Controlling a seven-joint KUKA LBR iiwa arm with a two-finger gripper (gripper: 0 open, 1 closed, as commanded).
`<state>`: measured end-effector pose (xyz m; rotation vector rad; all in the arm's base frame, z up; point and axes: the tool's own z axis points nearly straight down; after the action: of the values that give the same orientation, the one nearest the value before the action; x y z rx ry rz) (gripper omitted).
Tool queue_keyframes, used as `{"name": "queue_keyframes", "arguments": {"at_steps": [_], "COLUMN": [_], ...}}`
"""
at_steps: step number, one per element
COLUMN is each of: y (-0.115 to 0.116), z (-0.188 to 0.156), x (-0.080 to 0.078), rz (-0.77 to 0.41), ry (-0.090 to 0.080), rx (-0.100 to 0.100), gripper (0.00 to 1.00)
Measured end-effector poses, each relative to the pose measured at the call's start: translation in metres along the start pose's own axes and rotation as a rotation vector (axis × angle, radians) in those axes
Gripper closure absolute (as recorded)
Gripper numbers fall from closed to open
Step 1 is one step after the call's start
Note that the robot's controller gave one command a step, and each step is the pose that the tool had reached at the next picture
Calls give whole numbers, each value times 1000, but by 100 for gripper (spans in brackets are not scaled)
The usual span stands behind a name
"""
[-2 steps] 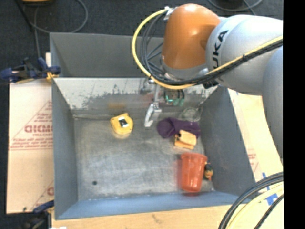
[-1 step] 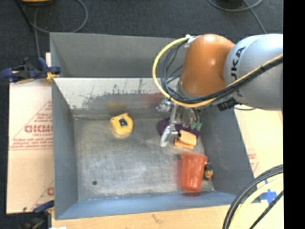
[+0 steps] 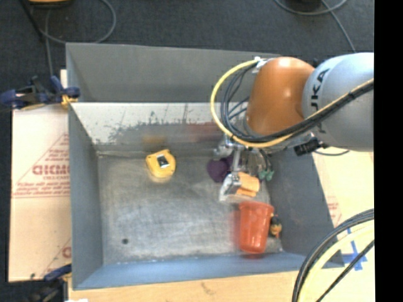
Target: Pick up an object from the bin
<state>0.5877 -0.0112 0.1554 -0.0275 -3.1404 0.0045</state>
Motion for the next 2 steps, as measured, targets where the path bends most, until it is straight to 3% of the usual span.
{"name": "queue_keyframes", "arguments": {"at_steps": [1,2], "y": [-29,-69], "z": [-12,24], "x": [5,7], "rz": [17,84], "ry": [-5,-16], "rx": [-6,-2], "gripper": [0,0]}}
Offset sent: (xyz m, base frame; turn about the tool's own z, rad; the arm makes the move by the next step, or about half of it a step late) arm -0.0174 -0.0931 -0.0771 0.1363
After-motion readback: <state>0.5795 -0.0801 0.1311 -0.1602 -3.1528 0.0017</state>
